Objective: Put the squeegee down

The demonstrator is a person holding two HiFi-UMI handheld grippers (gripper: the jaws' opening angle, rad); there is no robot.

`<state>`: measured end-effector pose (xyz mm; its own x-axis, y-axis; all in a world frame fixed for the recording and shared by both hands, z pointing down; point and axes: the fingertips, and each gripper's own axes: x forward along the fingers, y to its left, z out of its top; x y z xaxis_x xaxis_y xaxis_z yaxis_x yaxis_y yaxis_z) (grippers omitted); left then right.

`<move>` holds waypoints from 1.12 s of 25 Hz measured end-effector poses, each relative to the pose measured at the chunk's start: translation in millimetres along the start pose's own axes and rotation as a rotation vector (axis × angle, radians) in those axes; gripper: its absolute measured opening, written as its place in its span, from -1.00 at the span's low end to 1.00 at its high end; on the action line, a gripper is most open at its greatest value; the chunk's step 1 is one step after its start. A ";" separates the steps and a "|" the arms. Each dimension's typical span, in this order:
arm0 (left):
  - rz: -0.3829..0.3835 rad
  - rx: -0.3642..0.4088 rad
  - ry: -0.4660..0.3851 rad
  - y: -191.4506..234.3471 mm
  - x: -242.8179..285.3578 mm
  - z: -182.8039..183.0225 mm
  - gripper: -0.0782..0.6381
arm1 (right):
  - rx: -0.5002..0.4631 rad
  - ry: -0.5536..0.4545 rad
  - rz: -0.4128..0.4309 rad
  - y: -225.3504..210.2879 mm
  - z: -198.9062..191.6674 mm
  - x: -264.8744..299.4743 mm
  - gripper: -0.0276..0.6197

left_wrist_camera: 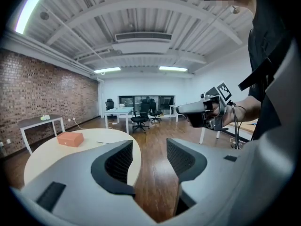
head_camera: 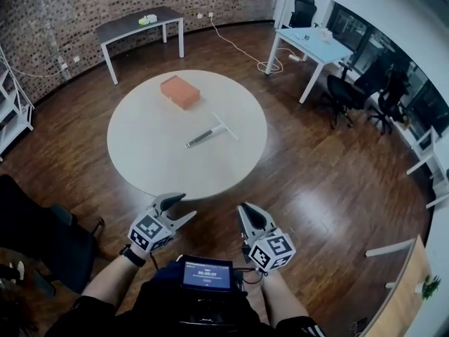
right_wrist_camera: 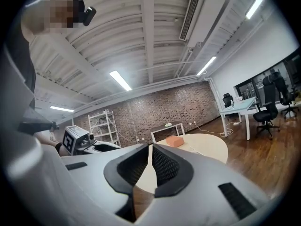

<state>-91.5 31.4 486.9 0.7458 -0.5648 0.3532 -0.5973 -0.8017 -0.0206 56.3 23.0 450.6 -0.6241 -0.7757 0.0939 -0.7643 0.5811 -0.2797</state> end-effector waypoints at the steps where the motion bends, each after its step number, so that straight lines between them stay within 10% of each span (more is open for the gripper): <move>1: -0.001 -0.006 -0.001 -3.9 -4.6 -3.0 -0.14 | -0.008 0.010 -0.001 3.6 -4.4 -1.3 -0.79; 16: 0.047 -0.150 -0.006 16.1 -68.8 -42.0 -0.14 | -0.008 0.068 -0.016 51.1 -19.6 -1.7 -0.81; 28: -0.008 -0.114 -0.004 7.1 -61.4 -33.4 -0.14 | -0.016 0.052 -0.042 59.1 -14.6 -9.0 -0.81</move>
<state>-151.4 66.9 496.4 0.7517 -0.5595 0.3492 -0.6209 -0.7789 0.0887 14.4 67.9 447.2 -0.5984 -0.7861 0.1549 -0.7925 0.5521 -0.2591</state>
